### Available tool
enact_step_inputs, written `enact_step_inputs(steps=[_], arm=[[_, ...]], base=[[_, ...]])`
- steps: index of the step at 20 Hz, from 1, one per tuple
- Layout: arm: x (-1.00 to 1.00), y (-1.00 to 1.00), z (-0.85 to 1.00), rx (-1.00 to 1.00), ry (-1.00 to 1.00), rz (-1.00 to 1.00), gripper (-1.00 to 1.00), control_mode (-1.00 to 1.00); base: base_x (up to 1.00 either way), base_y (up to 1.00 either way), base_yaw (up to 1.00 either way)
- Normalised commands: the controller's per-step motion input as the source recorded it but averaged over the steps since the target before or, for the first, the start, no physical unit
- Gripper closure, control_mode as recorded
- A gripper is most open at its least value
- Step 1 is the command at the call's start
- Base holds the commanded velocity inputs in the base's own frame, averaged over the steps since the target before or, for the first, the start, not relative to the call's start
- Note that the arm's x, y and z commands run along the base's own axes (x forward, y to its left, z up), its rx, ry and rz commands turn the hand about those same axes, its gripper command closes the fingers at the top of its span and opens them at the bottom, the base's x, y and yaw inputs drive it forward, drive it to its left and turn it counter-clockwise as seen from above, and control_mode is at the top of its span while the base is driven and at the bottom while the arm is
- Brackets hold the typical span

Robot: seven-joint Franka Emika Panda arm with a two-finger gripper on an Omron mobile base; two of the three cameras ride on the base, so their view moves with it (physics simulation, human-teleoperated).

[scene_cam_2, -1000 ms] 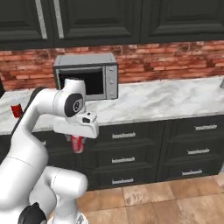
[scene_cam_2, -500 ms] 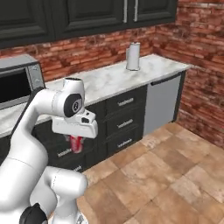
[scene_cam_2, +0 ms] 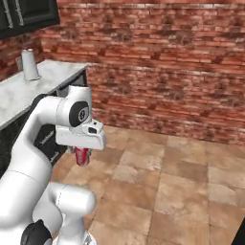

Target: Four empty soda cans are scattered around the kitchen. Gather all the cans and cluster them next to the stove for recycling.

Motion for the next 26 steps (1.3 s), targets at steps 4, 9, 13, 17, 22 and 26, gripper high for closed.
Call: enact_step_inputs(steps=[4,9,13,17,22,26], arm=[[0.00,0.00,0.00,0.00,0.00,0.00,1.00,1.00],[0.00,0.00,0.00,0.00,0.00,0.00,1.00,1.00],[0.00,0.00,0.00,0.00,0.00,0.00,1.00,1.00],[0.00,0.00,0.00,0.00,0.00,0.00,1.00,1.00],[0.00,0.00,0.00,0.00,0.00,0.00,1.00,1.00],[0.00,0.00,0.00,0.00,0.00,0.00,1.00,1.00]], base=[[-0.02,0.00,-1.00],[-0.01,0.00,-1.00],[0.00,0.00,-1.00],[0.00,0.00,-1.00],[0.00,0.00,-0.97],[0.00,0.00,-0.93]])
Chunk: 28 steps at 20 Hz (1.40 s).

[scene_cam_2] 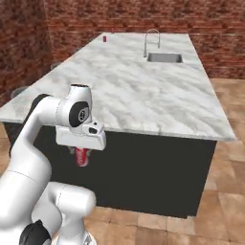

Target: Four empty soda cans are scattered around the kitchen. Gather all the cans and cluster them next to the stove for recycling.

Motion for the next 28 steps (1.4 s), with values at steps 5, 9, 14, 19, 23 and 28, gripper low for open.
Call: enact_step_inputs(steps=[5,9,14,19,23,28], arm=[[0.00,0.00,0.00,0.00,0.00,0.00,1.00,1.00],[0.00,0.00,0.00,0.00,0.00,0.00,1.00,1.00],[0.00,0.00,0.00,0.00,0.00,0.00,1.00,1.00],[0.00,0.00,0.00,0.00,0.00,0.00,1.00,1.00],[0.00,0.00,0.00,0.00,0.00,0.00,1.00,1.00],[0.00,0.00,0.00,0.00,0.00,0.00,1.00,1.00]], base=[[0.00,0.00,-0.89],[0.00,0.00,-0.85],[0.08,-0.05,-0.74],[0.66,-0.34,-0.37],[0.96,-0.60,-0.04],[1.00,-0.73,0.00]])
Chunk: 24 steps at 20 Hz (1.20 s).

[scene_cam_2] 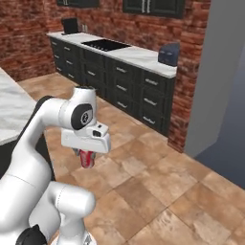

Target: Four empty soda cans are scattered around the kitchen. Gather all the cans and cluster them next to the stove for recycling.

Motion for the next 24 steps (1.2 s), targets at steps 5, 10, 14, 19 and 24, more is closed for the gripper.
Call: enact_step_inputs(steps=[5,10,14,19,24], arm=[[0.00,0.00,0.00,0.00,0.00,0.00,1.00,1.00],[0.00,0.00,0.00,0.00,0.00,0.00,1.00,1.00],[0.00,0.00,0.00,0.00,0.00,0.00,1.00,1.00],[0.00,0.00,0.00,0.00,0.00,0.00,1.00,1.00],[0.00,0.00,0.00,0.00,0.00,0.00,1.00,1.00]], base=[[1.00,-0.66,0.00],[1.00,-0.58,0.00],[1.00,-0.35,0.10],[1.00,-0.12,0.43],[1.00,-0.05,0.60]])
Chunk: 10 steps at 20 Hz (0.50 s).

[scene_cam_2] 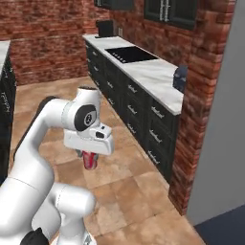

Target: Four empty soda cans are scattered around the kitchen. Gather all the cans and cluster them next to the stove for recycling.

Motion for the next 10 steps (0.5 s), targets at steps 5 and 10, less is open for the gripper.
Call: enact_step_inputs(steps=[5,10], arm=[[0.00,0.00,0.00,0.00,0.00,0.00,1.00,1.00],[0.00,0.00,0.00,0.00,0.00,0.00,1.00,1.00]], base=[[1.00,-0.09,0.56],[1.00,-0.22,0.55]])
